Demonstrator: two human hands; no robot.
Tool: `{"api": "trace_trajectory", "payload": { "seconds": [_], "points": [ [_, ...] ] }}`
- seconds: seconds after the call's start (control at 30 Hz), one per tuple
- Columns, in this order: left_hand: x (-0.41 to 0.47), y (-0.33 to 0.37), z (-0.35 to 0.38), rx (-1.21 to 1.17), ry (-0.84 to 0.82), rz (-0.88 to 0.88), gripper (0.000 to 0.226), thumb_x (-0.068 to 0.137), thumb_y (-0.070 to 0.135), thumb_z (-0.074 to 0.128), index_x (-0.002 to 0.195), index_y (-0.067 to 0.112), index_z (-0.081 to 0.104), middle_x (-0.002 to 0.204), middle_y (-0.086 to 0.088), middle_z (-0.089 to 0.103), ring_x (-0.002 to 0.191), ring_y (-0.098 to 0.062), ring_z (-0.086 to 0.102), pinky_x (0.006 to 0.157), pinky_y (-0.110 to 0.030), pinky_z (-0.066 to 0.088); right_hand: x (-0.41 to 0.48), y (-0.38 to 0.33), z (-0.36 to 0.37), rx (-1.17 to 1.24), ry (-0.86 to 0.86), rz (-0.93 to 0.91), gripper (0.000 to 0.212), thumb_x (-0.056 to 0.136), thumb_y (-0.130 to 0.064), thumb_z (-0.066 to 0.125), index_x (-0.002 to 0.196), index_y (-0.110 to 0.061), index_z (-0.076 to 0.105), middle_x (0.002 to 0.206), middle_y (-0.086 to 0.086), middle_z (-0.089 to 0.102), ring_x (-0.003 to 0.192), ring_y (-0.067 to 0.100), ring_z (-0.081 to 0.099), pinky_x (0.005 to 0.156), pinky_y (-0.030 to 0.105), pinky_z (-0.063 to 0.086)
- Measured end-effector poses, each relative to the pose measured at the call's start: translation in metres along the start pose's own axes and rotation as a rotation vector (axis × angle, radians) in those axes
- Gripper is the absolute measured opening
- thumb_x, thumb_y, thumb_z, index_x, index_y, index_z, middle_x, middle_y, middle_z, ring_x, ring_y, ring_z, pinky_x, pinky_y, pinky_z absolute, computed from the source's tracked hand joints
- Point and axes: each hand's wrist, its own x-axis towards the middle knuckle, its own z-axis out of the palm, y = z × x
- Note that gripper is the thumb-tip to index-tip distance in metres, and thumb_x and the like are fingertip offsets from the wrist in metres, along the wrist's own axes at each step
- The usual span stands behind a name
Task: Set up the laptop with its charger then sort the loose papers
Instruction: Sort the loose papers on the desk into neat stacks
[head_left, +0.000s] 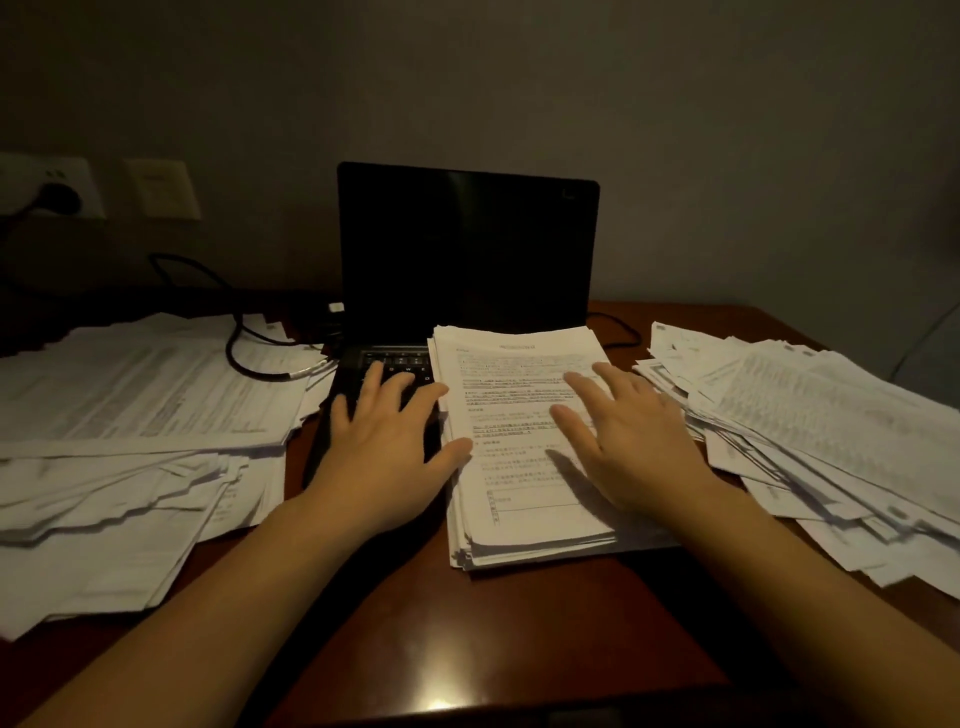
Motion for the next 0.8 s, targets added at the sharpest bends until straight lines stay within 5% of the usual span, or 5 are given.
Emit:
{"api": "trace_trajectory", "payload": {
  "seconds": [0.2, 0.43, 0.6, 0.8],
  "points": [
    [-0.019, -0.052, -0.028, 0.152, 0.085, -0.131, 0.072, 0.096, 0.069, 0.028, 0.158, 0.035, 0.013, 0.167, -0.001, 0.006, 0.153, -0.023, -0.015, 0.121, -0.058, -0.003, 0.001, -0.074, 0.009, 0.146, 0.010, -0.217, 0.058, 0.103, -0.056, 0.028, 0.157, -0.036, 0.023, 0.167, -0.004, 0.014, 0.152, 0.017, 0.013, 0.121, 0.039, 0.017],
    [-0.055, -0.185, -0.086, 0.255, -0.112, -0.415, 0.084, 0.090, 0.080, 0.020, 0.159, 0.034, 0.009, 0.169, 0.002, 0.000, 0.154, -0.024, -0.010, 0.121, -0.059, 0.001, 0.018, -0.167, 0.020, 0.264, 0.040, -0.463, 0.060, 0.102, -0.054, 0.037, 0.157, -0.038, 0.019, 0.168, -0.008, 0.002, 0.152, 0.016, 0.012, 0.119, 0.033, 0.023],
    [-0.081, -0.216, -0.082, 0.207, -0.214, -0.383, 0.088, 0.087, 0.084, 0.020, 0.159, 0.039, -0.002, 0.168, 0.008, -0.008, 0.154, -0.019, -0.007, 0.122, -0.055, -0.003, 0.037, -0.229, 0.034, 0.212, -0.143, -0.588, 0.052, 0.102, -0.054, 0.038, 0.149, -0.032, 0.041, 0.165, -0.004, 0.018, 0.149, 0.017, 0.025, 0.115, 0.033, 0.031],
    [-0.090, -0.217, -0.096, 0.262, -0.146, -0.403, 0.086, 0.082, 0.087, 0.033, 0.150, 0.035, 0.030, 0.155, 0.001, 0.035, 0.138, -0.024, 0.036, 0.113, -0.055, 0.029, 0.054, -0.265, 0.042, 0.131, -0.234, -0.629, 0.041, 0.103, -0.046, 0.043, 0.138, -0.027, 0.052, 0.148, -0.002, 0.046, 0.131, 0.015, 0.045, 0.102, 0.030, 0.043]
  ]
}}
